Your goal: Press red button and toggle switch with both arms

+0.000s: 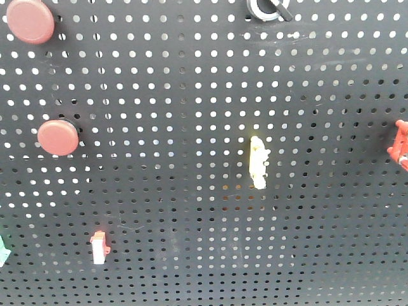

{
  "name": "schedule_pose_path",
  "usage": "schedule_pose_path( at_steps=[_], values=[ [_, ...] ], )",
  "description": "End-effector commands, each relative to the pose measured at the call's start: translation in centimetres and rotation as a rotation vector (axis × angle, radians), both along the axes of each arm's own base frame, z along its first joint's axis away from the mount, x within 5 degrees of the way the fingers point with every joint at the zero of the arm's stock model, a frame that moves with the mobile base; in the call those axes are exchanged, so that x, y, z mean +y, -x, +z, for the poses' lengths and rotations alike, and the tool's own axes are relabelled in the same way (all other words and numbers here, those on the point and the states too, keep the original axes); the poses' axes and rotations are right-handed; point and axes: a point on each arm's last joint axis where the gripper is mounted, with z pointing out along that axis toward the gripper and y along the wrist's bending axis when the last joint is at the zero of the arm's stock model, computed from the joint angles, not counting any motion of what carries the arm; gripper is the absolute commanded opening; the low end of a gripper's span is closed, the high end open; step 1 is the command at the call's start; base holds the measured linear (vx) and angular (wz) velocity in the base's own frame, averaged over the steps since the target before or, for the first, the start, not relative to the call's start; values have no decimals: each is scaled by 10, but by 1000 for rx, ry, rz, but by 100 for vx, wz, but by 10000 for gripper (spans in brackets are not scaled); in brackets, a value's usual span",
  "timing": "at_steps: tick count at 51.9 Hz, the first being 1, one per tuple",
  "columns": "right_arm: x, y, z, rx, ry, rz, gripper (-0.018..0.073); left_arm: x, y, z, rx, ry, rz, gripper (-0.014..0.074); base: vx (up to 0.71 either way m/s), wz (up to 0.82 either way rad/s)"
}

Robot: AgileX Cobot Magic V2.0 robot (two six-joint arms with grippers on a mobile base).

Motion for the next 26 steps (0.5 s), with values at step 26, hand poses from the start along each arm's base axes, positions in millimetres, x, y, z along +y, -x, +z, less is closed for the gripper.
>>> schedule_pose_path(
  at_steps=[26],
  values=[
    [0, 0, 4, -82, 11, -1, 0, 0, 0, -3, -61, 13, -5, 2, 0, 0]
  ],
)
